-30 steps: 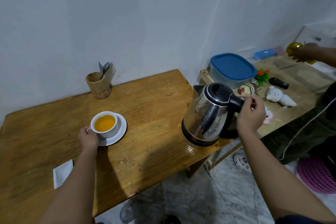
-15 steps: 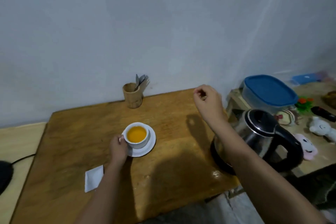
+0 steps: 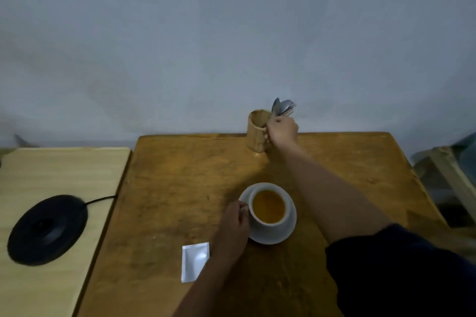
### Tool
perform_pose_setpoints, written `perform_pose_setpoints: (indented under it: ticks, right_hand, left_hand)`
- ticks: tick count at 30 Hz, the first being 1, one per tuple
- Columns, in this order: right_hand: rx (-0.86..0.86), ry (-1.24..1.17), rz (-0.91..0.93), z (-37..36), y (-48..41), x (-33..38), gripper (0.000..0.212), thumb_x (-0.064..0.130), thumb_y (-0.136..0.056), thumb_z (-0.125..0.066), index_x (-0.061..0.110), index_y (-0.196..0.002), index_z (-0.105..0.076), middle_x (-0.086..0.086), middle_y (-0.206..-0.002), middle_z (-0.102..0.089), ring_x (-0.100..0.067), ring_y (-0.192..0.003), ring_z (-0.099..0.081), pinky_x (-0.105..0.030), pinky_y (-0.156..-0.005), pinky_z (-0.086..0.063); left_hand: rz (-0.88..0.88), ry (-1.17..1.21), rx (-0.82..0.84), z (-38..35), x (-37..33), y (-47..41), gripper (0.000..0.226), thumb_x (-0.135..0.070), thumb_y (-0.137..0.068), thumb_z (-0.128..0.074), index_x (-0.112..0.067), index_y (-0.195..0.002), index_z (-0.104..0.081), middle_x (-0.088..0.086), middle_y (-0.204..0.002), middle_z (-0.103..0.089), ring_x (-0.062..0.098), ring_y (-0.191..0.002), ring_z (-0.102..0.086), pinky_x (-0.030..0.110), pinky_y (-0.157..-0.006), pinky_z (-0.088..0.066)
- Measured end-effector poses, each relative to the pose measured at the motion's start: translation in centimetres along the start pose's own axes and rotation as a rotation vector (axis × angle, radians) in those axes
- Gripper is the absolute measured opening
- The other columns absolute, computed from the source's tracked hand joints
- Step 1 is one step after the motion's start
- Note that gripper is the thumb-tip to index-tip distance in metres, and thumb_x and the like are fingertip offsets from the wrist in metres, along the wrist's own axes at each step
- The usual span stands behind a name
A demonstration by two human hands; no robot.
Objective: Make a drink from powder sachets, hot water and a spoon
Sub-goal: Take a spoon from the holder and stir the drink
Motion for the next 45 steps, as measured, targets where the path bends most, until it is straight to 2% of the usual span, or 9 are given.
perform_pose_setpoints:
  ticks: [5,9,16,23,28,33,39,42,45]
  right_hand:
    - [-0.094,0.084,-0.129,-1.5,-2.5,-0.3,0.015,0.015,-0.088,-0.049,0.004,-0.093,-0.057,-0.005,-0.072,-0.06,-0.021,-0.061,-0.056,-0.033,-0.063,-0.047]
    - [-0.129,0.211,-0.16,-2.5,-3.6,-0.1,0.013,0.012,-0.086,-0.05,0.005,-0.094,-0.057,-0.014,-0.098,-0.065,-0.032,-0.085,-0.063,-0.037,-0.068,-0.051]
    - [-0.212,0.371,-0.174,-2.9,-4.6,-0.1,0.016,0.01,-0.087,-0.051,0.003,-0.1,-0.059,-0.015,-0.104,-0.065,-0.034,-0.094,-0.063,-0.035,-0.065,-0.044]
    - [-0.305,0.118,-0.177,-2.9,-3.8,-1.4,0.018,0.016,-0.084,-0.06,0.002,-0.095,-0.062,-0.017,-0.102,-0.068,-0.035,-0.09,-0.064,-0.035,-0.068,-0.052]
    - [-0.355,0.018,-0.038,-1.9,-2.0,-0.6,0.017,0.02,-0.086,-0.06,0.009,-0.095,-0.071,-0.008,-0.095,-0.072,-0.026,-0.084,-0.066,-0.026,-0.063,-0.045]
    - [-0.196,0.076,0.32,0.5,-0.8,3.4,0.019,0.03,-0.087,-0.058,0.014,-0.089,-0.069,0.001,-0.067,-0.061,-0.011,-0.061,-0.054,-0.023,-0.055,-0.041]
    - [0.077,0.287,0.722,3.9,2.9,7.8,0.012,0.025,-0.09,-0.053,0.015,-0.089,-0.059,-0.003,-0.089,-0.056,-0.017,-0.085,-0.052,-0.031,-0.071,-0.044]
    - [0.306,0.402,0.762,5.0,5.3,7.1,0.01,0.024,-0.092,-0.047,0.019,-0.087,-0.053,-0.003,-0.091,-0.054,-0.022,-0.083,-0.054,-0.039,-0.075,-0.048]
    - [0.573,0.546,0.597,5.9,7.4,4.3,0.021,0.026,-0.094,-0.042,0.036,-0.075,-0.046,-0.002,-0.078,-0.059,-0.02,-0.07,-0.057,-0.041,-0.069,-0.048]
  left_hand:
    - [-0.043,0.065,0.075,0.0,0.3,-0.5,0.017,-0.019,-0.097,-0.041,-0.028,-0.087,-0.051,-0.011,-0.082,-0.053,-0.002,-0.078,-0.052,0.009,-0.068,-0.041]
    - [-0.08,0.057,0.123,-0.1,0.5,-0.8,0.021,-0.017,-0.097,-0.04,-0.029,-0.082,-0.048,-0.012,-0.079,-0.048,-0.006,-0.078,-0.049,0.006,-0.067,-0.039]
    - [-0.108,0.08,0.139,0.1,0.6,-1.0,0.018,-0.019,-0.098,-0.039,-0.024,-0.084,-0.05,-0.009,-0.081,-0.048,-0.002,-0.077,-0.047,0.007,-0.068,-0.038]
    - [-0.117,0.075,0.15,0.1,0.8,-1.1,0.018,-0.019,-0.098,-0.038,-0.014,-0.09,-0.053,-0.007,-0.084,-0.049,0.003,-0.08,-0.047,0.009,-0.07,-0.038]
    - [-0.11,0.061,0.165,-0.1,0.7,-1.0,0.024,-0.019,-0.098,-0.038,-0.034,-0.08,-0.045,-0.012,-0.082,-0.048,-0.001,-0.081,-0.048,0.008,-0.07,-0.038]
    - [-0.092,0.061,0.151,0.2,0.1,-0.9,0.027,-0.017,-0.097,-0.039,-0.036,-0.079,-0.046,-0.011,-0.083,-0.049,0.0,-0.079,-0.05,0.008,-0.069,-0.04]
    - [-0.05,0.048,0.091,0.2,-0.3,-0.3,0.017,-0.015,-0.097,-0.039,-0.017,-0.091,-0.055,0.007,-0.095,-0.057,0.013,-0.087,-0.054,0.018,-0.07,-0.041]
    - [-0.05,0.033,0.035,0.1,-0.4,-0.3,0.018,-0.014,-0.097,-0.039,-0.011,-0.094,-0.056,0.007,-0.09,-0.058,0.017,-0.085,-0.056,0.017,-0.066,-0.04]
    - [-0.034,-0.015,0.016,0.1,-0.5,-0.3,0.022,-0.015,-0.097,-0.037,-0.006,-0.096,-0.057,0.01,-0.093,-0.059,0.02,-0.085,-0.055,0.017,-0.064,-0.039]
Point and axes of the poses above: each hand's wrist, its own y-axis away from the middle knuckle, its own z-axis out of the back of the hand, x = y × z, the point moved 6 cm from there along -y, towards the middle knuckle
